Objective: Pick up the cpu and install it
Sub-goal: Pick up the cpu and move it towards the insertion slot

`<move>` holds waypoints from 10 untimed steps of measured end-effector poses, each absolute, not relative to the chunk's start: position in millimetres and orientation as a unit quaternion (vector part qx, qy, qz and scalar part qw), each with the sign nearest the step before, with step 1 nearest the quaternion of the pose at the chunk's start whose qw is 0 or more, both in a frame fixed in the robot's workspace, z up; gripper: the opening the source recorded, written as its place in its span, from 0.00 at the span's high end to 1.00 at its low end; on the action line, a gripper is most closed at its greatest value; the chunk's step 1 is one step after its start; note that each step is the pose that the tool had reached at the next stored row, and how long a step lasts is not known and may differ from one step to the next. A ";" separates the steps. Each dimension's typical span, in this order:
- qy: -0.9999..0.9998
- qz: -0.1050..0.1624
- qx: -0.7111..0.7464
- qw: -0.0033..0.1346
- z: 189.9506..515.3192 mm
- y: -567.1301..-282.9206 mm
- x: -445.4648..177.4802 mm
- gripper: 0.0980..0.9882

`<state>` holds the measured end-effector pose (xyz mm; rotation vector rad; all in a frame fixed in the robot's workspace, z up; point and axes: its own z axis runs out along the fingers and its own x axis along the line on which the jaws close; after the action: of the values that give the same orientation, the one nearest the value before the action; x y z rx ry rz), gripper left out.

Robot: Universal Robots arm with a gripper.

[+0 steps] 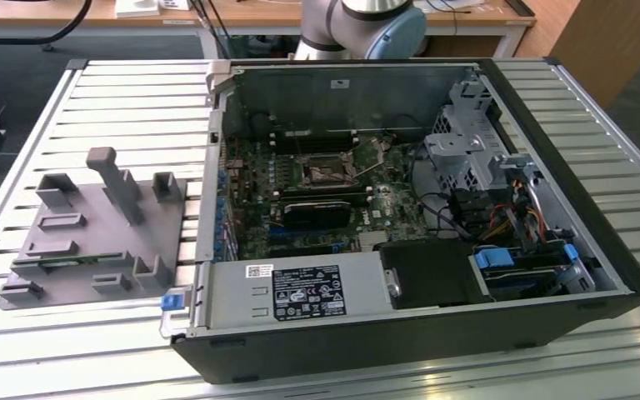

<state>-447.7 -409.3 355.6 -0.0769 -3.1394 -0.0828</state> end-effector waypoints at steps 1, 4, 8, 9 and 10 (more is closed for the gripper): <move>-0.999 -0.026 -0.024 0.000 356.4 -409.3 -447.7 0.51; -0.999 -0.026 -0.024 0.000 358.5 -409.3 -447.8 0.51; -0.999 -0.026 -0.024 0.000 361.4 -409.3 -447.8 0.51; -0.999 -0.026 -0.024 0.000 362.1 -409.3 -447.8 0.51; -0.999 -0.026 -0.025 0.000 362.7 -409.3 -447.8 0.51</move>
<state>-447.8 -409.3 362.7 -0.0770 -3.1394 -0.0828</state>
